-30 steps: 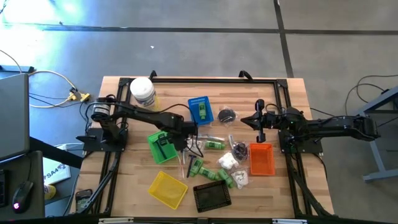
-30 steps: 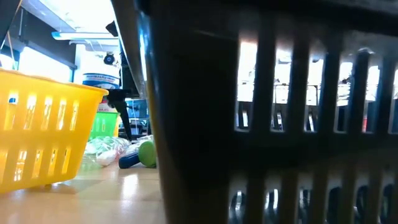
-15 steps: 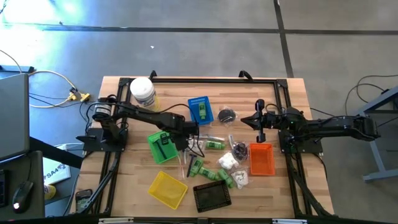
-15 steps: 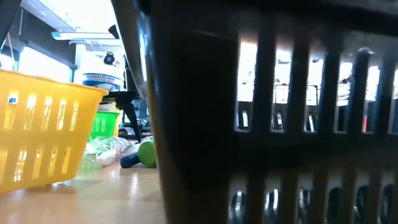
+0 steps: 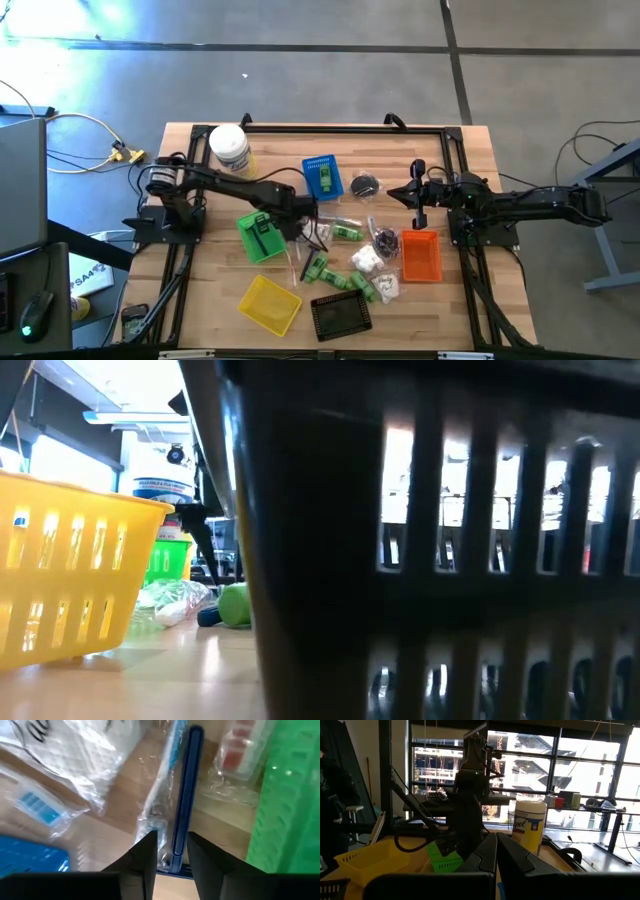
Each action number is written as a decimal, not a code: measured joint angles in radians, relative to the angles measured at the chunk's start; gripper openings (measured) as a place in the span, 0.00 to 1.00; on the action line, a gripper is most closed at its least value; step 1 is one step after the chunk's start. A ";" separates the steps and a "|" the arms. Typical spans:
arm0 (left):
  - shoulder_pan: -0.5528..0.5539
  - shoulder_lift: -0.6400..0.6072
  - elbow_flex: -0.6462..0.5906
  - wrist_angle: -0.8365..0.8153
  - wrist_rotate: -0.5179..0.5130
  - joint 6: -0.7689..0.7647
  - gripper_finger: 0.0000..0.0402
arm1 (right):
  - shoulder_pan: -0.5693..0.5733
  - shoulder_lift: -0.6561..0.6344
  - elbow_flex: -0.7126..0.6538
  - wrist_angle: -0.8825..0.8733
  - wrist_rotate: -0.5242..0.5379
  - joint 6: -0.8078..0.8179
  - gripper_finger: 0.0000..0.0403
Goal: Pick & Place Travel size toiletries
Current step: Put the razor into the green bin
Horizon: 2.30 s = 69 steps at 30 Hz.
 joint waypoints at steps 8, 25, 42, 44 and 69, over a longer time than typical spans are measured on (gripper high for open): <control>-0.011 -0.016 0.001 -0.012 -0.003 -0.003 0.32 | 0.000 0.000 0.000 0.001 0.001 0.001 0.01; -0.028 0.006 0.005 -0.005 0.049 0.032 0.34 | 0.000 0.000 0.000 0.001 0.002 0.001 0.01; -0.028 0.055 0.005 -0.013 0.023 0.027 0.34 | 0.000 0.000 0.000 0.001 0.002 0.001 0.01; -0.028 0.055 0.005 -0.025 0.017 0.027 0.34 | 0.000 0.000 0.000 0.002 0.002 0.001 0.01; -0.035 0.048 0.098 -0.089 0.022 -0.086 0.34 | 0.000 0.000 0.000 0.002 0.002 0.005 0.01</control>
